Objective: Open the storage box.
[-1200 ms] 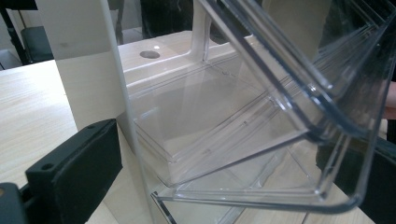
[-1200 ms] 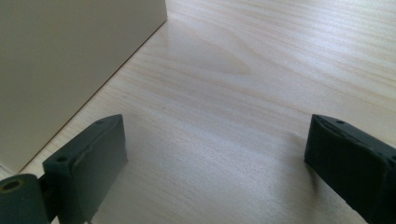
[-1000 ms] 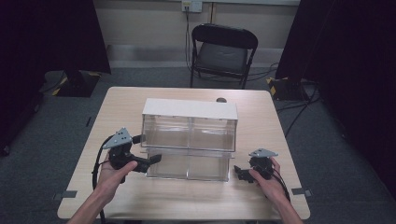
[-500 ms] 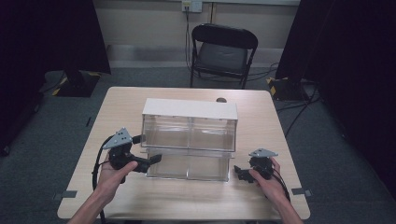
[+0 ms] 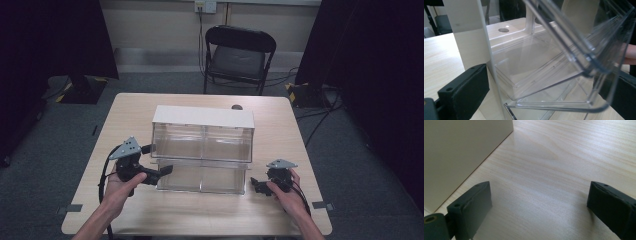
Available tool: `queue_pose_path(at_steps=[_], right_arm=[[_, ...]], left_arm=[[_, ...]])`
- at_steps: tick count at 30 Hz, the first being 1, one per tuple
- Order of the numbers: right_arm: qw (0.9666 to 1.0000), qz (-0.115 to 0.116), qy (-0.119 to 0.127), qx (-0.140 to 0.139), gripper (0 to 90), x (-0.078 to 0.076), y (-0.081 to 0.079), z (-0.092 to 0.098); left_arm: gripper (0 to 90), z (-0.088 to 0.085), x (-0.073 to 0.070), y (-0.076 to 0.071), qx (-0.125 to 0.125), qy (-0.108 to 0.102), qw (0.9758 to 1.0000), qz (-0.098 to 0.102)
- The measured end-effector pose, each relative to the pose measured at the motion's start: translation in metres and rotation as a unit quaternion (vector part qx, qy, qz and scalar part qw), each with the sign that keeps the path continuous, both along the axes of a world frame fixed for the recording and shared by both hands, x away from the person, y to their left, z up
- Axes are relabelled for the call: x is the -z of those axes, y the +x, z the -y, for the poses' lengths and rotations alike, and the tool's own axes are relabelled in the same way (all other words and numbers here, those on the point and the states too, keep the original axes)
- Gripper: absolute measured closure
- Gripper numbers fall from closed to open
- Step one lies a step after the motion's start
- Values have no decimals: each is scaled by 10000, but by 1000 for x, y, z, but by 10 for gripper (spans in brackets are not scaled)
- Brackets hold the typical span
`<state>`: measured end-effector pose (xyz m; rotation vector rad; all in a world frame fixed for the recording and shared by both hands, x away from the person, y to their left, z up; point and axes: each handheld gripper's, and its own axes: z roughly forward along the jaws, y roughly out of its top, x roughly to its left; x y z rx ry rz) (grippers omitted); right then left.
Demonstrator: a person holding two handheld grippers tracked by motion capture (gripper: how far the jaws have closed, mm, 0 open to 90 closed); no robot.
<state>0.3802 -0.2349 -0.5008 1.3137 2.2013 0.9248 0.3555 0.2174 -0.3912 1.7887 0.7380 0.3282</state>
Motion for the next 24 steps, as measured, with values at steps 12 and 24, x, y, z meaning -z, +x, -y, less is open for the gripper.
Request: queue_pose_path(at_steps=[12,24], right_arm=[[10000,1,-1,1,51,0,0,0],[10000,7,-3,-5,51,0,0,0]], left_arm=[[0,0,1,0,-14,-38,10000,-38],[0,0,1,0,-8,-23,10000,-19]])
